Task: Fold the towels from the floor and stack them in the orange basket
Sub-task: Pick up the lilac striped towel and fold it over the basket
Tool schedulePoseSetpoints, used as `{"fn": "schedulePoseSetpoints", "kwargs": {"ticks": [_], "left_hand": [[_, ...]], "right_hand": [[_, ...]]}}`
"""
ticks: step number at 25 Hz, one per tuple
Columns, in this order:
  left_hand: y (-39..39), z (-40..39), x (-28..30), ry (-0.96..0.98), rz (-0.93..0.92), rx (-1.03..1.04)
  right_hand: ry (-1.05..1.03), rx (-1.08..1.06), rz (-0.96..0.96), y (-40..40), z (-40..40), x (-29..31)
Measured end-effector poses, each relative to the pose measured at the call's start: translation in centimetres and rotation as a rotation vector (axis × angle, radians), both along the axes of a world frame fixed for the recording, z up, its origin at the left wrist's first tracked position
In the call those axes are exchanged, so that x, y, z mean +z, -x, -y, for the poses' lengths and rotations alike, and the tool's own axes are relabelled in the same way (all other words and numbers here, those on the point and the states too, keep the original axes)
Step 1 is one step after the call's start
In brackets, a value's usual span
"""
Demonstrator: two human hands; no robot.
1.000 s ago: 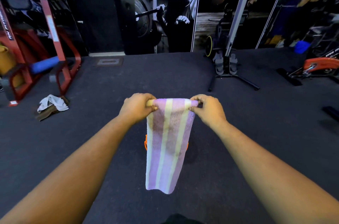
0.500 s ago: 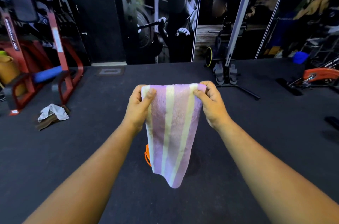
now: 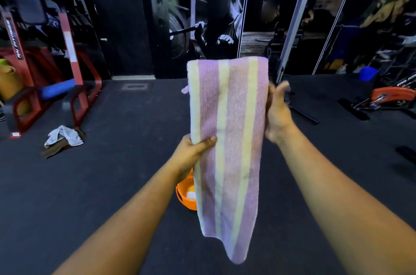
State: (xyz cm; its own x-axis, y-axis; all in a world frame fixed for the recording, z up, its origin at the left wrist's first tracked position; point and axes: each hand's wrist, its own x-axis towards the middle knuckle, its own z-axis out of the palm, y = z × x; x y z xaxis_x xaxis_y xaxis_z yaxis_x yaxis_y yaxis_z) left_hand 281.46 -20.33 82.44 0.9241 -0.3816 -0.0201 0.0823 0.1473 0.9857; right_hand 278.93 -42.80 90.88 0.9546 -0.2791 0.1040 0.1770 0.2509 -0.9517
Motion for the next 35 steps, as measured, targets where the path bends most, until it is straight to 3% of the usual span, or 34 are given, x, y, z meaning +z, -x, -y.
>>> {"fn": "schedulePoseSetpoints", "kwargs": {"ticks": [2, 4, 6, 9, 12, 15, 19, 21, 24, 28, 31, 35], "left_hand": [[-0.2, 0.8, 1.3, 0.057, -0.057, 0.034], [-1.1, 0.7, 2.1, 0.075, -0.147, 0.035], [-1.6, -0.6, 1.0, 0.028, -0.179, -0.042], [-0.7, -3.6, -4.8, -0.192, -0.145, -0.16], [0.3, -4.2, -8.7, -0.341, -0.232, -0.011], [-0.2, -3.1, -7.8, -0.343, -0.175, 0.058], [-1.7, -3.7, -4.8, -0.274, -0.04, -0.058], [-2.0, -3.8, -3.6, -0.231, 0.006, -0.041], [-2.2, -3.1, -2.8, -0.119, 0.011, 0.09], [-2.7, -3.8, -3.4, -0.32, 0.146, 0.114], [-3.9, -4.9, -2.7, -0.509, 0.187, 0.113], [-4.6, -5.4, -1.5, -0.365, 0.105, 0.128]], "right_hand": [[0.094, 0.196, -0.255, 2.3, 0.5, -6.3], [0.119, 0.325, -0.38, 4.8, -0.2, -11.4], [0.054, 0.261, -0.349, 5.4, -1.4, -14.7], [-0.037, 0.128, -0.337, 5.1, -2.9, -16.8], [0.151, -0.017, -0.447, 4.2, -2.9, -18.8], [0.184, -0.119, -0.437, 4.0, -2.2, -18.4], [0.262, 0.211, -0.314, 3.2, -0.3, -15.6], [0.313, 0.246, -0.275, 2.6, 0.4, -14.7], [0.2, 0.252, -0.273, 2.7, -0.6, -14.4], [0.204, 0.128, -0.217, 2.6, -2.4, -16.2], [0.474, 0.063, -0.167, 1.4, -1.6, -14.6], [0.753, 0.168, -0.156, 0.1, 0.0, -11.0]]}}
